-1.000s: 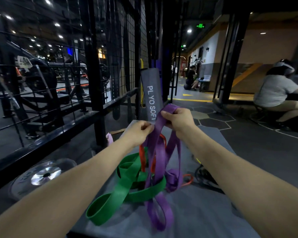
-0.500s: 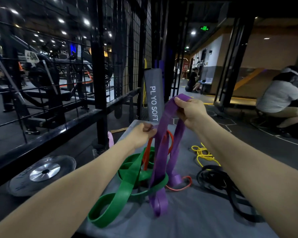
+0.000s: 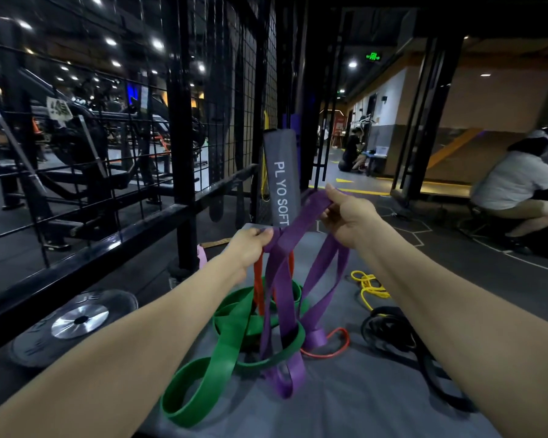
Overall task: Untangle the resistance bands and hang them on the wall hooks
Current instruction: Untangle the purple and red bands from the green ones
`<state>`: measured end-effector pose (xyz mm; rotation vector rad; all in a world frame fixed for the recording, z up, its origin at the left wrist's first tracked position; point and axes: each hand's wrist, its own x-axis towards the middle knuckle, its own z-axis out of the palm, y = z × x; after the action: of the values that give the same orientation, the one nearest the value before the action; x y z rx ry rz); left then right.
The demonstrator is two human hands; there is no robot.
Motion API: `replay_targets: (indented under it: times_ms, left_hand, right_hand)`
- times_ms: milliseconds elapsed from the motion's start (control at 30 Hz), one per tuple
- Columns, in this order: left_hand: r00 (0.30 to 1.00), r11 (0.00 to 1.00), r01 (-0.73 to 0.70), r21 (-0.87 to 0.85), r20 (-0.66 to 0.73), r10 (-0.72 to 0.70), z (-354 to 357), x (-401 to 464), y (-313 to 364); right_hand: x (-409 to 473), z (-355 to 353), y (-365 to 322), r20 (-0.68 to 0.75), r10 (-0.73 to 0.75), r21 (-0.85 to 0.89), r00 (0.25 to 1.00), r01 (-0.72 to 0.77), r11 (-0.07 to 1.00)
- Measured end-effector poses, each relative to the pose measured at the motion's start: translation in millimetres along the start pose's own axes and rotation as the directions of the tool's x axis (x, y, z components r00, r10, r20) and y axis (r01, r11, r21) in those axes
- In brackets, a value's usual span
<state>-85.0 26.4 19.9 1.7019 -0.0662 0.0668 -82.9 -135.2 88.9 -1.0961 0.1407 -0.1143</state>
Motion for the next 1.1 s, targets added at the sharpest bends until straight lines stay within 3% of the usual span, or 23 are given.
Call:
replay_targets:
  times_ms: [133,267,367,500,733,867,1000,1100]
  left_hand:
    - [0.997,0.997,-0.073,-0.025,-0.010,0.073,-3,2,6]
    - [0.994,0.995,-0.091,0.040,-0.062,0.094,-2,-1,9]
    - [0.981,0.982,-0.077,0.174,-0.162,0.106,-9,-1,3]
    - [0.985,0.981,-0.056,0.187,-0.151,0.085,-8,-1,-10]
    - [0.983,0.917,-0.171,0.360,-0.004,0.185,5,-14,-20]
    - [0.987,0.941,-0.153,0.302,0.086,0.132,7,-19,-32]
    - [0.961,0.983,-0.101,0.151,0.269,0.057,6,-29,-40]
    - [0.965,0.985,-0.095,0.144,0.258,0.056,-1,-25,-42]
  right_hand:
    - [-8,-3,16,0.131,0.073,-0.253,0.989,-0.038,0.967]
    - [-13,7,37,0.038,0.033,-0.103,0.999,-0.029,0.994]
    - [-12,3,41,-0.075,-0.026,-0.127,0.997,0.017,0.992]
    - [-15,-11,46,-0.116,-0.058,-0.081,0.992,0.049,0.995]
    - [-12,-30,48,-0.211,-0.109,-0.037,0.971,0.103,0.994]
    - [-11,-29,56,-0.218,-0.071,0.035,0.973,0.081,0.996]
    - [-15,-28,51,-0.255,-0.009,0.111,0.967,0.039,0.993]
    - [-14,-36,47,-0.209,-0.016,0.043,0.978,0.025,0.999]
